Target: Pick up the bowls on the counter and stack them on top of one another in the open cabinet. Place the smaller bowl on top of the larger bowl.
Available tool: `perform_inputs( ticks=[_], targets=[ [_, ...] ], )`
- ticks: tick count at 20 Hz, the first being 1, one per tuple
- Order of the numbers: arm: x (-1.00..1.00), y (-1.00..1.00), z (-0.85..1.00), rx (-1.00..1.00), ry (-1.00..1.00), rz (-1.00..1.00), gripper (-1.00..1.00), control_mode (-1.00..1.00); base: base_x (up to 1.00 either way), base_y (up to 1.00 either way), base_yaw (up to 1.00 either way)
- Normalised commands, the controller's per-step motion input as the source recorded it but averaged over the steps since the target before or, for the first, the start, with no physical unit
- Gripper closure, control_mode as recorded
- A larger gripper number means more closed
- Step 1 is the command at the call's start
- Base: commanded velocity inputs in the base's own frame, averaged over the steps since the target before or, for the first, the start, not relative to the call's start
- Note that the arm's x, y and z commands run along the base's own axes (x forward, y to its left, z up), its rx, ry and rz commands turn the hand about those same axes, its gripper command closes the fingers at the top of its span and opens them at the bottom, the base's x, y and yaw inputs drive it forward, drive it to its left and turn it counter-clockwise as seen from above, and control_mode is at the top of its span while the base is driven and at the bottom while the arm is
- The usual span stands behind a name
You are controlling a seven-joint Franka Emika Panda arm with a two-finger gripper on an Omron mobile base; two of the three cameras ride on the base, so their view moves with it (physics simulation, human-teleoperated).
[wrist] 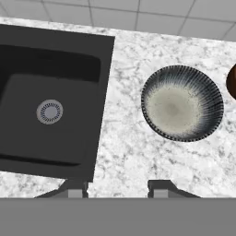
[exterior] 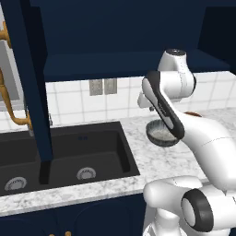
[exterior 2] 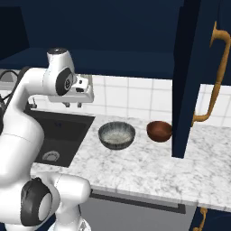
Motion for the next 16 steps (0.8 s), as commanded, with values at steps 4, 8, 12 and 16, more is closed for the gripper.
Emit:
perform_inputs(
  ticks=[4,8,12,16],
  targets=[
    [-0.10,-0.32,-0.03,0.09,0.00,-0.05,-1.00,-1.00,0.00,0.00,0.00],
    [-0.44,-1.00,-0.16,0.16,-0.09,-0.35,-1.00,-1.00,0.00,0.00,0.00],
    [-0.16,-1.00,-0.36,0.10,-0.11,-0.43,-1.00,-1.00,0.00,0.00,0.00],
    [-0.01,-1.00,-0.47,0.05,-0.12,-0.50,-1.00,-1.00,0.00,0.00,0.00]
  ],
)
